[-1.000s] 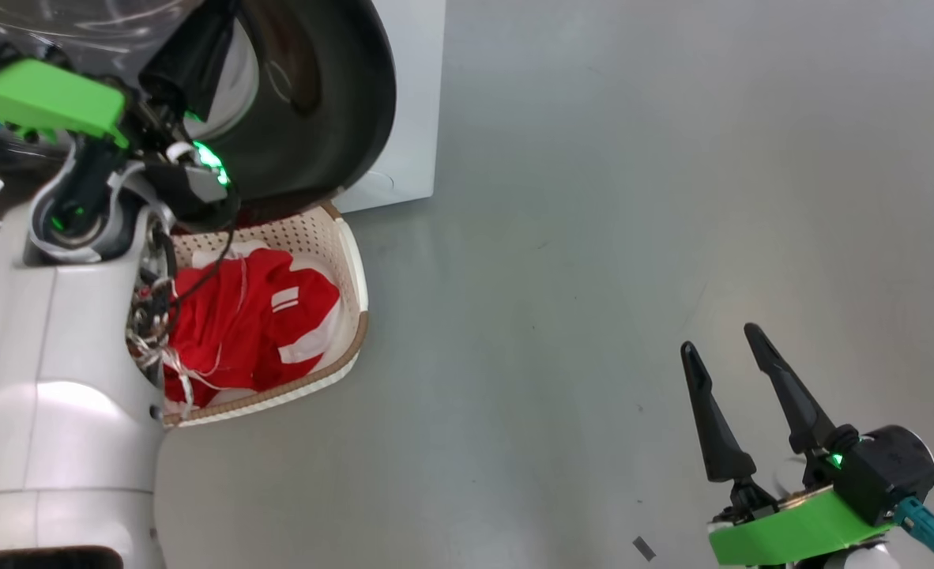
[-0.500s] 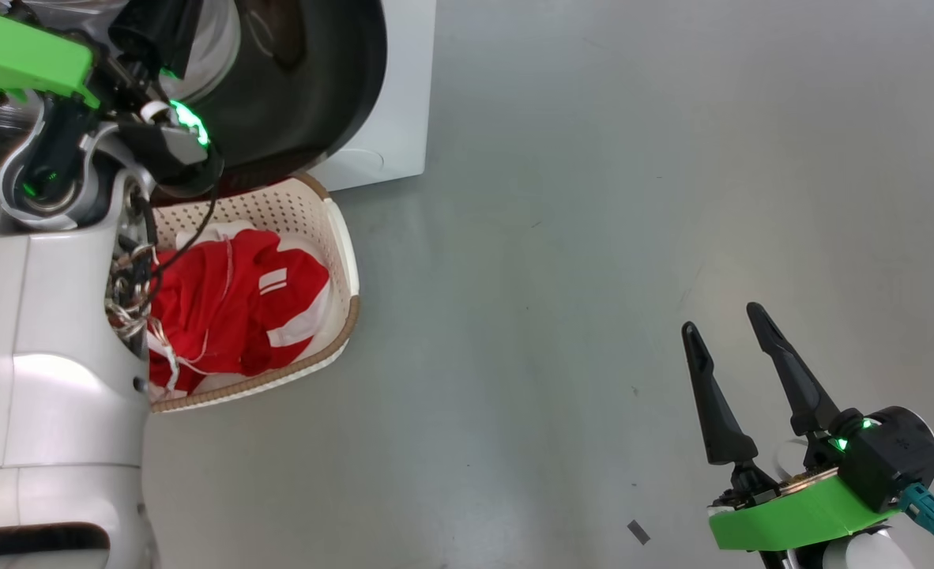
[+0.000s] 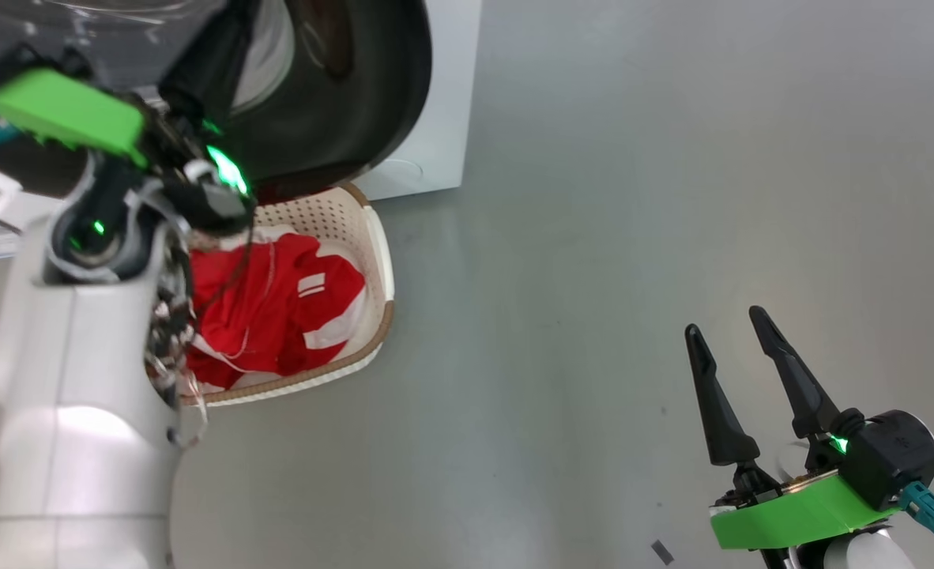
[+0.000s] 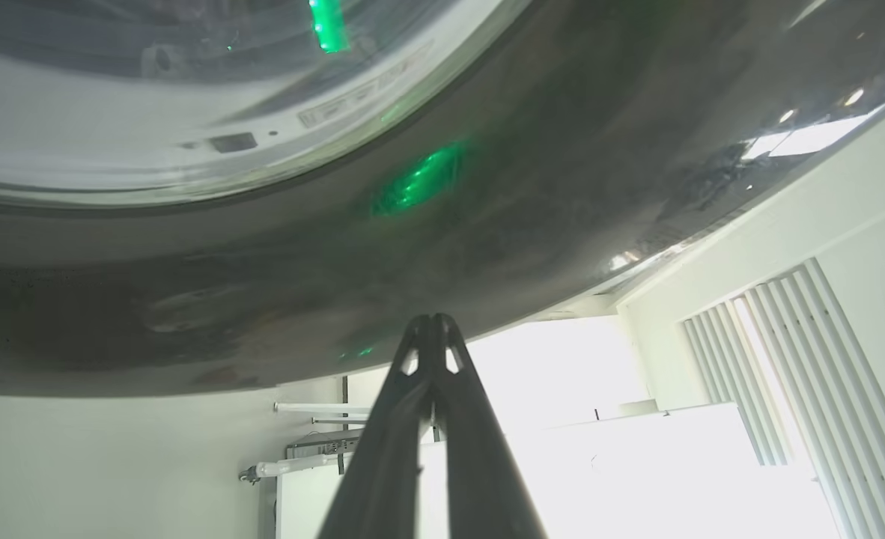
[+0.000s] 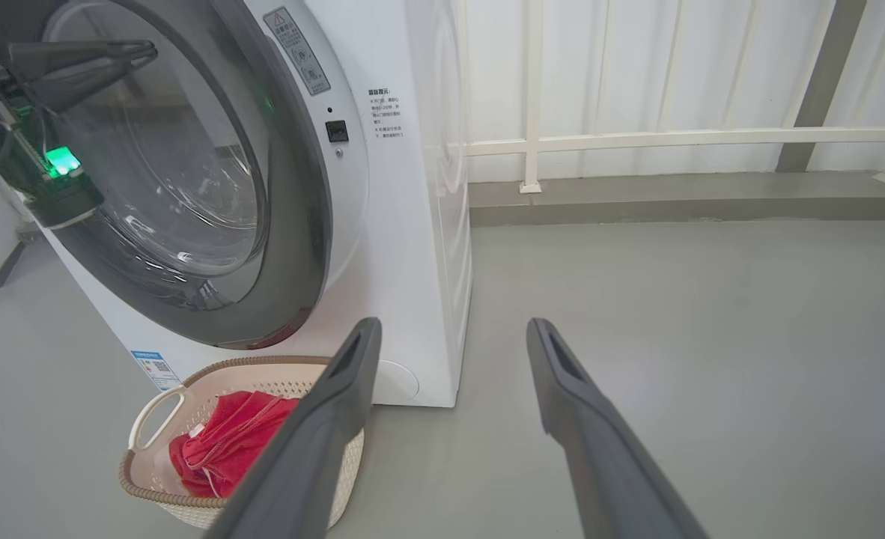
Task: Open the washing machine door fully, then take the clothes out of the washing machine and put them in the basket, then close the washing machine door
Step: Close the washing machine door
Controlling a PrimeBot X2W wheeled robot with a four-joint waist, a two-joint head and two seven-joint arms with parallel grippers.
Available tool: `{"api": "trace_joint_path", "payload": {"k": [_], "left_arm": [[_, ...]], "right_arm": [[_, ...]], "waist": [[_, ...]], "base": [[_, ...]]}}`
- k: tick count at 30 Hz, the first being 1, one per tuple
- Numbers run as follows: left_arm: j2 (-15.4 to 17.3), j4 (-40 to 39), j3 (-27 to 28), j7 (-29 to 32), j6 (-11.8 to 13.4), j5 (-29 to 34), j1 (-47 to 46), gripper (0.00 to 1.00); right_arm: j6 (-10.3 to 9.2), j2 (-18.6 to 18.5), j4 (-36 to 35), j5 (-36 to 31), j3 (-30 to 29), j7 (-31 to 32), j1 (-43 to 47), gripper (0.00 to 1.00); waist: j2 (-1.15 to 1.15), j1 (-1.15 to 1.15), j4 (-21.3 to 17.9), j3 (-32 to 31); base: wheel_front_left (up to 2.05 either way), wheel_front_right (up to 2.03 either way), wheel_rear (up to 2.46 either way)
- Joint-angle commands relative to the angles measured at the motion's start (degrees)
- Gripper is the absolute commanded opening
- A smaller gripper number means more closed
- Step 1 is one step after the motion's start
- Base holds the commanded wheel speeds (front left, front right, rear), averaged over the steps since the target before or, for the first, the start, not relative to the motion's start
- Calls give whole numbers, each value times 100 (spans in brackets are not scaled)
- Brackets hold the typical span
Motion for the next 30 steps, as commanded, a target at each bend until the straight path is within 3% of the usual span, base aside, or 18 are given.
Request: {"api": "trace_joint_path", "payload": {"k": [1,4,5,6,7,8,23,30], "left_arm": [[155,-252,17,-52,-39,37,204,0],[140,-461,-113,-75,-40,89,534,0],[138,-549,-160,-114,-40,142,651,12],[136,-651,-199,-151,-40,185,775,35],[134,-756,-230,-203,-40,239,899,74],[134,-872,-276,-254,-40,320,1029,100],[623,-2451,-819,-1370,-40,1878,2916,100],[946,-2906,-1169,-2228,-40,2880,3596,100]], "right_arm": [[36,-75,-93,49,65,-37,-154,100],[36,-75,-44,46,47,-37,-172,100],[36,-75,-25,43,34,-37,-174,100],[36,-75,-9,47,24,-37,-178,100],[36,-75,5,55,19,-37,-180,100],[36,-75,17,64,11,-37,-180,100],[36,-75,91,183,107,-37,-138,100],[36,-75,147,152,125,-37,-55,100]], "waist": [[0,0,126,-111],[0,0,231,-213],[0,0,265,-250],[0,0,293,-291],[0,0,318,-332],[0,0,346,-370],[0,0,587,-955],[0,0,667,-1260]], "base": [[0,0,0],[0,0,0],[0,0,0],[0,0,0],[0,0,0],[0,0,0],[0,0,0],[0,0,0]]}}
